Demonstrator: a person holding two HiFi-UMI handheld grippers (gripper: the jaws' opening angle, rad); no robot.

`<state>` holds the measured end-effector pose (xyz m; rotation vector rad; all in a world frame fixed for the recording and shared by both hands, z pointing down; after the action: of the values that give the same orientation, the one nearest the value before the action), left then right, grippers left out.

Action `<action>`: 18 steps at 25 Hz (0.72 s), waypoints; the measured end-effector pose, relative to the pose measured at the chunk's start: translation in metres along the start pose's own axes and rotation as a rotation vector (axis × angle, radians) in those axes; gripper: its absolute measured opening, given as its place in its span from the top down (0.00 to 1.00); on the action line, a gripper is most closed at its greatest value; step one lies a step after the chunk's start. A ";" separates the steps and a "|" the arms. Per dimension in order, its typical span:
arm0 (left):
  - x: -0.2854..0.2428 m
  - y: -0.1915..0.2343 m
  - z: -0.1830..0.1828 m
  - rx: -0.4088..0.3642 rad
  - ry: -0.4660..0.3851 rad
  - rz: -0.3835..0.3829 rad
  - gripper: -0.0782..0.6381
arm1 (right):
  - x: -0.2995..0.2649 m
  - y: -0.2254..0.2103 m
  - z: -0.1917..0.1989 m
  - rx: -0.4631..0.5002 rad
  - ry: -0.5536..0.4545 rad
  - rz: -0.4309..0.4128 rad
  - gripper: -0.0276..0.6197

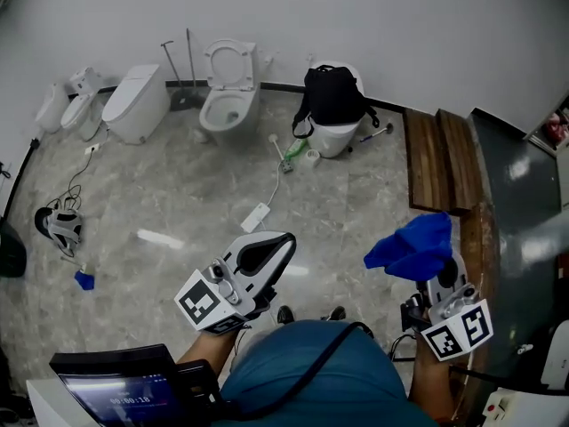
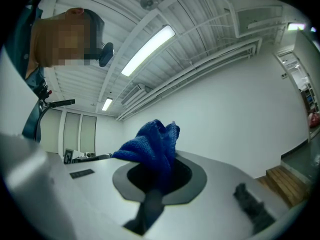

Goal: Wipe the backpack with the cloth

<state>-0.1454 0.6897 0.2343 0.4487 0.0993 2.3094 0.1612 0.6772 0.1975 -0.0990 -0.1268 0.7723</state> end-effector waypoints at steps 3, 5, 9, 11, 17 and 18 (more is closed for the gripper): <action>0.004 -0.018 0.011 -0.018 0.004 -0.017 0.88 | 0.019 -0.003 0.005 0.008 -0.006 -0.019 0.93; 0.008 -0.028 0.020 -0.012 0.001 -0.021 0.88 | 0.031 -0.004 0.010 0.020 -0.013 -0.023 0.93; 0.003 -0.046 0.027 -0.021 0.022 -0.001 0.88 | 0.046 -0.011 0.015 0.020 -0.011 -0.011 0.93; -0.003 -0.052 0.025 -0.023 0.030 -0.002 0.88 | 0.050 -0.015 0.012 0.015 -0.003 -0.015 0.93; -0.024 -0.067 0.019 -0.007 0.036 0.008 0.88 | 0.057 -0.030 -0.003 0.011 0.018 -0.005 0.93; -0.026 -0.068 0.018 -0.006 0.038 0.007 0.88 | 0.057 -0.031 -0.005 0.012 0.019 -0.006 0.93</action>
<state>-0.0760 0.7177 0.2297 0.4032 0.1091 2.3254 0.2236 0.6949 0.2013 -0.0940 -0.1046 0.7657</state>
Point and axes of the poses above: the fingertips, and each gripper's own axes: x backward along the fingers, y to its left, z out of its underside, the point moved 8 cm from there along x, backward along the fingers, and after that the axes turned 7 degrees about -z, right-handed, at the moved point
